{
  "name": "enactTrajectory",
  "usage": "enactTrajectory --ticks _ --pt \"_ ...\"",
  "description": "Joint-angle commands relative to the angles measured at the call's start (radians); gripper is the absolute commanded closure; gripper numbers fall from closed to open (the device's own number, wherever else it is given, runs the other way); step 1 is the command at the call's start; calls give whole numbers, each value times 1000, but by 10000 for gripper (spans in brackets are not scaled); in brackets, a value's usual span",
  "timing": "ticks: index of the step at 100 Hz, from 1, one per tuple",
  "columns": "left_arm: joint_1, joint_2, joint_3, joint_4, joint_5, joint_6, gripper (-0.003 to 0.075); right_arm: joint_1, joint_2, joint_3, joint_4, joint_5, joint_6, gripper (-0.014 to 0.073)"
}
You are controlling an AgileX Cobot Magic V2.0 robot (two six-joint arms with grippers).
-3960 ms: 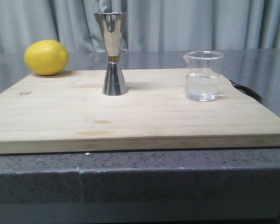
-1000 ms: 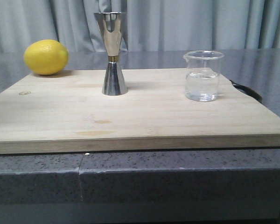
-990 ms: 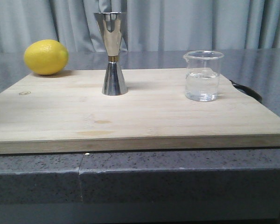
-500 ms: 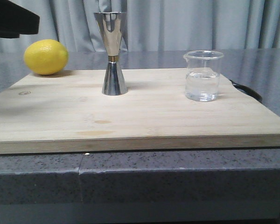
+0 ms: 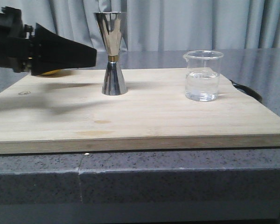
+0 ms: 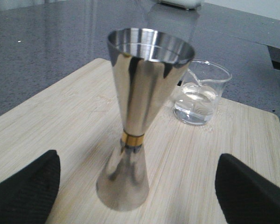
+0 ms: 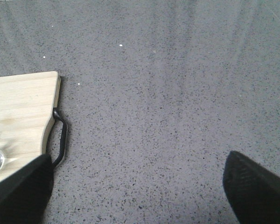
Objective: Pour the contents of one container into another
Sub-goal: 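Reach the left gripper to the steel jigger and grasp its waist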
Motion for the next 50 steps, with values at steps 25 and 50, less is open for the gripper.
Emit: enactTrajectory --ticks 25,50 --pt "-109 44 -179 -95 103 5 104 -4 9 -34 -10 -63 -2 -77" --pt "-118 44 -209 -95 79 5 200 -4 9 -34 -10 -61 -2 -77"
